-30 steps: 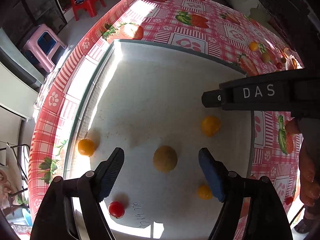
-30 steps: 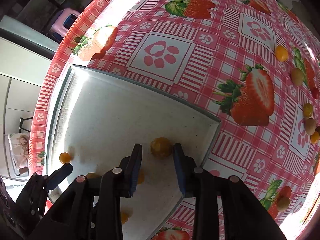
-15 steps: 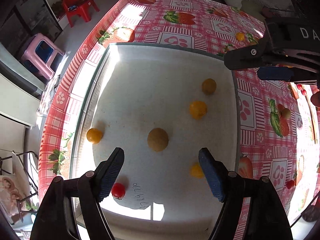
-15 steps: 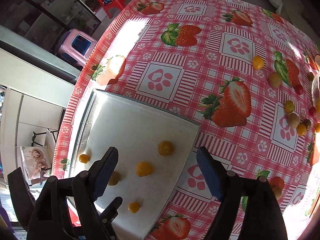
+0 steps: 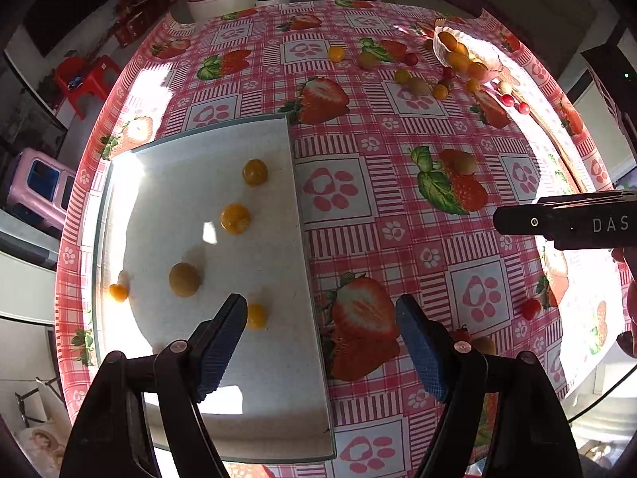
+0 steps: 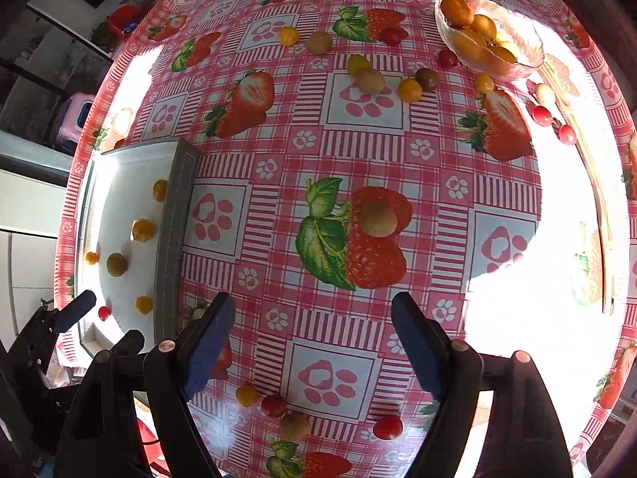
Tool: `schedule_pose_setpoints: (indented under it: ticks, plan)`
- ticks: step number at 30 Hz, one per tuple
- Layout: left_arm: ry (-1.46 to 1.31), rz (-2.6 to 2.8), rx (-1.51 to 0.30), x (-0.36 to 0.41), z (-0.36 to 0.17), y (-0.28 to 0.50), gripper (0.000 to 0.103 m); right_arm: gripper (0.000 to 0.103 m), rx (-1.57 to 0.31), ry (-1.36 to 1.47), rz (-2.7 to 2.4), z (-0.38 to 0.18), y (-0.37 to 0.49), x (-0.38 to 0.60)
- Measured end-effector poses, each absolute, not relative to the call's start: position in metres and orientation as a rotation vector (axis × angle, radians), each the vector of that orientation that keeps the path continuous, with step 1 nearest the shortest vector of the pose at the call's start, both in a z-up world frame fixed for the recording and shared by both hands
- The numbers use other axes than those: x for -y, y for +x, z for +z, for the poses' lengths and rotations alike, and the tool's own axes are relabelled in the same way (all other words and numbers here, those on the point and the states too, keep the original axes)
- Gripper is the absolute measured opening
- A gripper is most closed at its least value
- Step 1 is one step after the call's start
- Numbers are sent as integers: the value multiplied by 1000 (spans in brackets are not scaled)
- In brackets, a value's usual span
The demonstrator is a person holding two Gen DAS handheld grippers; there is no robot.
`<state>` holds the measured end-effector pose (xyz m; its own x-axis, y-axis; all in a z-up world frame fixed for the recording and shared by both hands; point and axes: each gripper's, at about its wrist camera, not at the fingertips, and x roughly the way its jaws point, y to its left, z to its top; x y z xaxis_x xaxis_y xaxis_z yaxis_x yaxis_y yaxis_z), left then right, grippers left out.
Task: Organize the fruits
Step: 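Move both open grippers back over the scattered fruit, then grasp a red cherry tomato with the right gripper while the left grasps a yellow tomato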
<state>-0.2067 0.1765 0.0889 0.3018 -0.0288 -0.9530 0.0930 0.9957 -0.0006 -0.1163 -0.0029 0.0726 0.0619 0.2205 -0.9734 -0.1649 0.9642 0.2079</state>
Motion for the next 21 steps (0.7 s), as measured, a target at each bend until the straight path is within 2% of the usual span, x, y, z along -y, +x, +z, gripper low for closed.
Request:
schedule_pose_setpoints:
  ticks: [11, 21]
  plan:
    - [138, -181, -1355, -127, 58, -234, 78, 83, -1564, -54, 245, 51, -194, 50]
    - [168, -198, -1403, -108, 29, -238, 78, 83, -1597, -85, 246, 28, -223, 54]
